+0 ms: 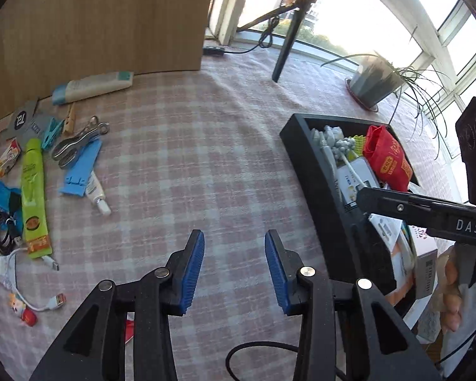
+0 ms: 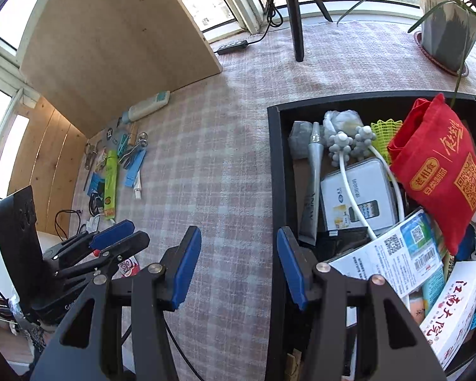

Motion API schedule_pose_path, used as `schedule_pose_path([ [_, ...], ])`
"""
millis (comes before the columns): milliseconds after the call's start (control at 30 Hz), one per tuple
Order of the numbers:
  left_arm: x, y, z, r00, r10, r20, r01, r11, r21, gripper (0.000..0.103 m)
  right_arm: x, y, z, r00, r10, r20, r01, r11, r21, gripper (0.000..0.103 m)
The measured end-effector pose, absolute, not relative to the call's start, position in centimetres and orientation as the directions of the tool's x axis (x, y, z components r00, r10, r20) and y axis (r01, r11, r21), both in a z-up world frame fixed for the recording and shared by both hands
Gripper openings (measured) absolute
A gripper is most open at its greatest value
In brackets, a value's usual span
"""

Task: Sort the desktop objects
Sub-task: 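Grasp the Coffee-mate packet with the right gripper while the left grasps the tiger figurine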

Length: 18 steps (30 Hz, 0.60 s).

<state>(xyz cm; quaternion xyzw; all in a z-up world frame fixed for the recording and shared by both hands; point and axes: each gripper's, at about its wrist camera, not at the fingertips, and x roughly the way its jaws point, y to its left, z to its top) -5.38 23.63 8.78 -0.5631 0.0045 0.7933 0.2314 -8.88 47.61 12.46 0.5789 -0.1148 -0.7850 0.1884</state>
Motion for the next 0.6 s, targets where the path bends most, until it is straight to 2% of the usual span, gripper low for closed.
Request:
schedule_pose_path([
  [367, -4.0, 5.7, 4.5, -0.285, 0.195, -0.938, 0.017, -0.978, -0.208, 0.04, -5.7, 38.1, 12.2, -0.21, -0.456, -0.865, 0.423, -0.84, 0.34, 0.053],
  [600, -3.2, -0.6, 3.4, -0.289, 0.157, -0.944, 0.174, -0.961, -0.213, 0.045, -3.9, 32.1, 11.4, -0.186, -0.456, -0.87, 0.536, -0.789, 0.3, 0.056],
])
